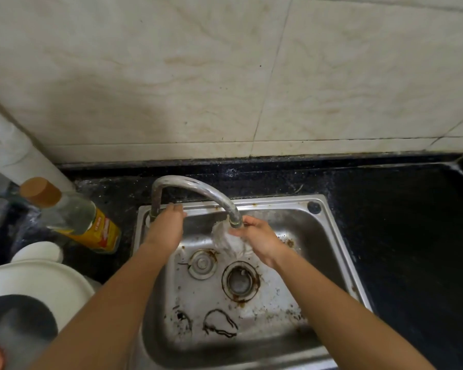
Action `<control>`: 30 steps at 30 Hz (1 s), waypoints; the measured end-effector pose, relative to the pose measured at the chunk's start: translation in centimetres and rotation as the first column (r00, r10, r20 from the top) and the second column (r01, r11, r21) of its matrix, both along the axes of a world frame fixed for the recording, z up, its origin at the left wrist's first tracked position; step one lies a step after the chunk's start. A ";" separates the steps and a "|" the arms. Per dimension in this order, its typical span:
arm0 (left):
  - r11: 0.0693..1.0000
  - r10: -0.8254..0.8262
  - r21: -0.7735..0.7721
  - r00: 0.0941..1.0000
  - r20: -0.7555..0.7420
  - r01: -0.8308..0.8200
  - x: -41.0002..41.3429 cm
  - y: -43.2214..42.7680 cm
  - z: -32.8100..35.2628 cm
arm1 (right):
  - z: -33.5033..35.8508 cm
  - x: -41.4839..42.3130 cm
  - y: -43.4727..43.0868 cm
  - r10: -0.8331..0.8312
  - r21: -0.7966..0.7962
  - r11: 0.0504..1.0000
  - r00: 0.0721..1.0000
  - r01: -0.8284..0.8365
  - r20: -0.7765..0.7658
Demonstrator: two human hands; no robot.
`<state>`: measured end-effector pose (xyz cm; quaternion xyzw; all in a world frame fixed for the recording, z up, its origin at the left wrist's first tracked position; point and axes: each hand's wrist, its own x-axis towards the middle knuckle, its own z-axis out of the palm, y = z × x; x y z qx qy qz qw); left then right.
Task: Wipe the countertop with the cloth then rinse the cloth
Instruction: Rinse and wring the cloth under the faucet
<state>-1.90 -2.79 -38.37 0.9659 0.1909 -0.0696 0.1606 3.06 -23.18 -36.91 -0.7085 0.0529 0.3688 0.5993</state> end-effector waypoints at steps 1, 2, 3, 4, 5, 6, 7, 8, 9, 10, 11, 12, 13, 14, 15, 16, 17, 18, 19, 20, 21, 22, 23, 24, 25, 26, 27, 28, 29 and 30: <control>0.998 0.052 -0.020 0.999 -0.015 -0.052 0.7 -0.1 0.4 | 0.3 0.0 0.0 0.001 -0.004 1.000 1.000 -0.001 0.004; 0.991 0.125 -0.047 0.992 -0.018 -0.126 1.5 -0.1 0.8 | 0.5 0.0 0.0 0.008 -0.008 1.000 1.000 -0.008 0.011; 0.974 0.204 -0.091 0.978 -0.036 -0.206 2.0 -0.2 1.2 | 0.8 0.0 -0.1 0.017 -0.014 1.000 1.000 -0.017 0.019; 0.953 0.268 -0.138 0.962 -0.044 -0.271 2.4 -0.4 1.4 | 1.1 -0.1 -0.3 0.028 -0.023 0.999 0.999 -0.027 0.027; 0.929 0.321 -0.183 0.946 -0.040 -0.322 2.4 -0.6 1.7 | 1.6 -0.1 -0.6 0.044 -0.038 0.998 0.998 -0.042 0.039; 0.906 0.363 -0.230 0.932 -0.015 -0.356 2.3 -0.9 1.8 | 2.0 -0.1 -1.0 0.066 -0.056 0.996 0.996 -0.063 0.056; 0.878 0.398 -0.291 0.917 0.007 -0.379 1.7 -1.5 1.7 | 2.4 0.0 -1.5 0.090 -0.070 0.994 0.993 -0.085 0.073; 0.847 0.432 -0.359 0.902 0.032 -0.393 0.8 -2.3 1.7 | 2.7 0.0 -2.0 0.108 -0.077 0.992 0.990 -0.102 0.088; 0.807 0.465 -0.430 0.884 0.040 -0.405 -0.2 -3.4 1.1 | 3.0 0.0 -2.6 0.121 -0.080 0.990 0.988 -0.113 0.100; 0.762 0.499 -0.488 0.866 0.024 -0.425 -1.3 -4.6 0.6 | 3.2 0.0 -3.1 0.132 -0.082 0.989 0.985 -0.123 0.109; 0.707 0.522 -0.547 0.853 -0.024 -0.448 -2.3 -5.8 -0.4 | 3.6 0.0 -3.6 0.145 -0.086 0.987 0.982 -0.135 0.118; 0.614 0.545 -0.627 0.832 -0.102 -0.480 -3.2 -7.0 -1.1 | 4.0 0.0 -4.0 0.157 -0.088 0.985 0.980 -0.147 0.123; 0.441 0.576 -0.727 0.787 -0.221 -0.526 -4.0 -8.1 -1.5 | 4.4 0.1 -4.3 0.168 -0.085 0.984 0.978 -0.158 0.122; 0.211 0.572 -0.798 0.733 -0.368 -0.565 -4.7 -9.4 -1.1 | 4.6 0.1 -4.6 0.185 -0.081 0.981 0.975 -0.176 0.121; 0.010 0.524 -0.823 0.704 -0.480 -0.568 -5.2 -10.5 -0.9 | 5.0 0.1 -4.8 0.205 -0.076 0.977 0.972 -0.197 0.114; -0.135 0.462 -0.830 0.707 -0.536 -0.542 -5.5 -11.5 -0.6 | 5.3 0.1 -4.9 0.222 -0.064 0.974 0.970 -0.216 0.095; -0.265 0.398 -0.827 0.725 -0.562 -0.496 -5.7 -12.5 -0.1 | 5.7 -0.1 -5.0 0.236 -0.039 0.972 0.970 -0.233 0.068; -0.375 0.352 -0.814 0.745 -0.567 -0.443 -5.8 -13.3 0.5 | 6.0 -0.2 -5.1 0.256 -0.018 0.967 0.966 -0.255 0.043; -0.479 0.306 -0.793 0.775 -0.553 -0.377 -5.9 -13.7 1.0 | 6.3 -0.3 -5.1 0.285 -0.018 0.959 0.958 -0.284 0.039; -0.524 0.272 -0.781 0.803 -0.531 -0.340 -5.9 -14.0 1.6 | 6.5 -0.5 -5.1 0.330 -0.050 0.944 0.941 -0.327 0.072; -0.562 0.240 -0.771 0.833 -0.498 -0.299 -6.0 -14.0 2.2 | 6.9 -0.5 -5.1 0.385 -0.113 0.921 0.912 -0.372 0.141; -0.548 0.217 -0.784 0.856 -0.470 -0.292 -6.2 -13.9 2.5 | 7.1 -0.5 -5.2 0.435 -0.186 0.898 0.871 -0.399 0.228; -0.527 0.180 -0.799 0.881 -0.437 -0.288 -6.4 -13.7 2.9 | 7.3 -0.4 -5.4 0.480 -0.255 0.873 0.824 -0.415 0.301; -0.476 0.153 -0.829 0.901 -0.406 -0.293 -6.6 -13.6 3.0 | 7.5 -0.4 -5.6 0.512 -0.292 0.855 0.787 -0.428 0.344; -0.438 0.121 -0.848 0.915 -0.385 -0.298 -6.8 -13.3 3.5 | 7.7 -0.3 -5.8 0.531 -0.303 0.844 0.767 -0.442 0.361; -0.396 0.095 -0.867 0.925 -0.368 -0.304 -7.0 -13.0 3.8 | 8.0 -0.2 -6.0 0.546 -0.297 0.836 0.755 -0.462 0.362; -0.353 0.062 -0.878 0.929 -0.366 -0.322 -7.0 -12.8 4.1 | 8.3 -0.1 -6.2 0.565 -0.295 0.824 0.742 -0.483 0.362; -0.316 0.035 -0.889 0.932 -0.361 -0.332 -7.0 -12.6 4.5 | 8.4 -0.1 -6.3 0.572 -0.291 0.820 0.727 -0.492 0.381; -0.284 0.013 -0.894 0.931 -0.364 -0.346 -6.9 -12.4 5.2 | 8.5 0.0 -6.4 0.565 -0.296 0.825 0.707 -0.482 0.426; -0.255 -0.004 -0.903 0.934 -0.358 -0.347 -6.8 -12.2 5.4 | 8.5 0.1 -6.6 0.564 -0.322 0.826 0.668 -0.464 0.486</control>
